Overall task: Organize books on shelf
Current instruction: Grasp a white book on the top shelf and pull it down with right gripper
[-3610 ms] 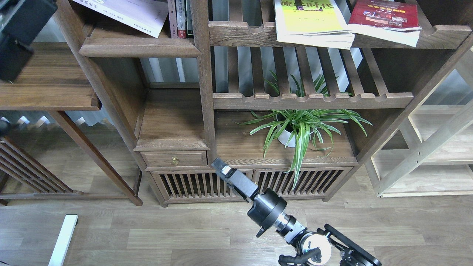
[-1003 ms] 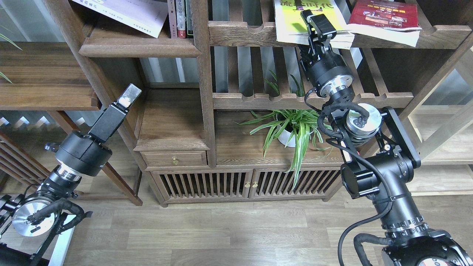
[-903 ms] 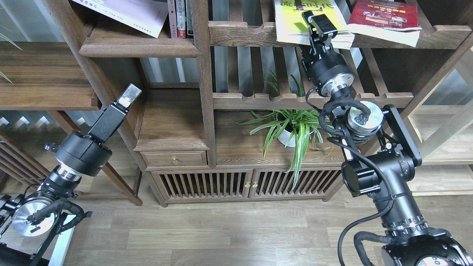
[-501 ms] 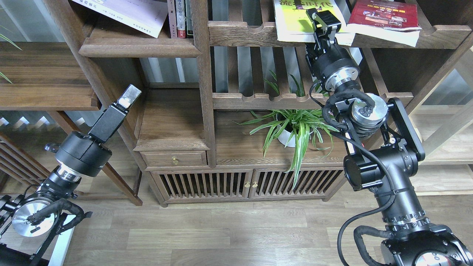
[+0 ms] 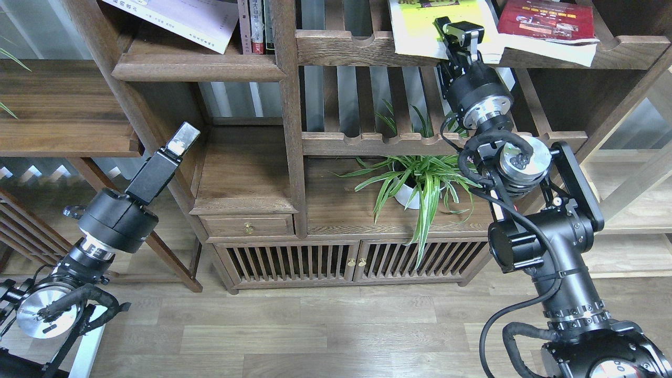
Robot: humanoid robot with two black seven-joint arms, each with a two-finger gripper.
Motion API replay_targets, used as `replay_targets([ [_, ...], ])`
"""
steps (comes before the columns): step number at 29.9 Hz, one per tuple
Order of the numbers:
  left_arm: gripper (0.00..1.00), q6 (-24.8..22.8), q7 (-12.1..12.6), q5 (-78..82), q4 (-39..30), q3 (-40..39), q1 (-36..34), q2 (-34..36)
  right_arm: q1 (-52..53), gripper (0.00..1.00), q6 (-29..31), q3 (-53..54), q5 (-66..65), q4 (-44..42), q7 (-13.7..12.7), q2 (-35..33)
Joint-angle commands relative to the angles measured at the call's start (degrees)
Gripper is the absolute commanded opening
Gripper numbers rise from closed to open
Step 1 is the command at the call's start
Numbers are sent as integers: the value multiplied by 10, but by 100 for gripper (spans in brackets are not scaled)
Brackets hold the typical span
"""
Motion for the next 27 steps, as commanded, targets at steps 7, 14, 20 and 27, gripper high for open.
replay_targets([
  [7, 99, 0, 0, -5, 6, -1, 2, -4, -9, 5, 80, 0, 1, 3, 4, 0],
  [14, 99, 0, -1, -22, 14, 12, 2, -11, -65, 3, 201, -10, 10, 14, 2, 0],
  [20, 99, 0, -1, -80, 23, 35, -4, -18, -87, 2, 315, -35, 18, 18, 2, 0],
  [27, 99, 0, -1, -99, 70, 61, -41, -29, -119, 2, 407, -109, 18, 18, 3, 0],
])
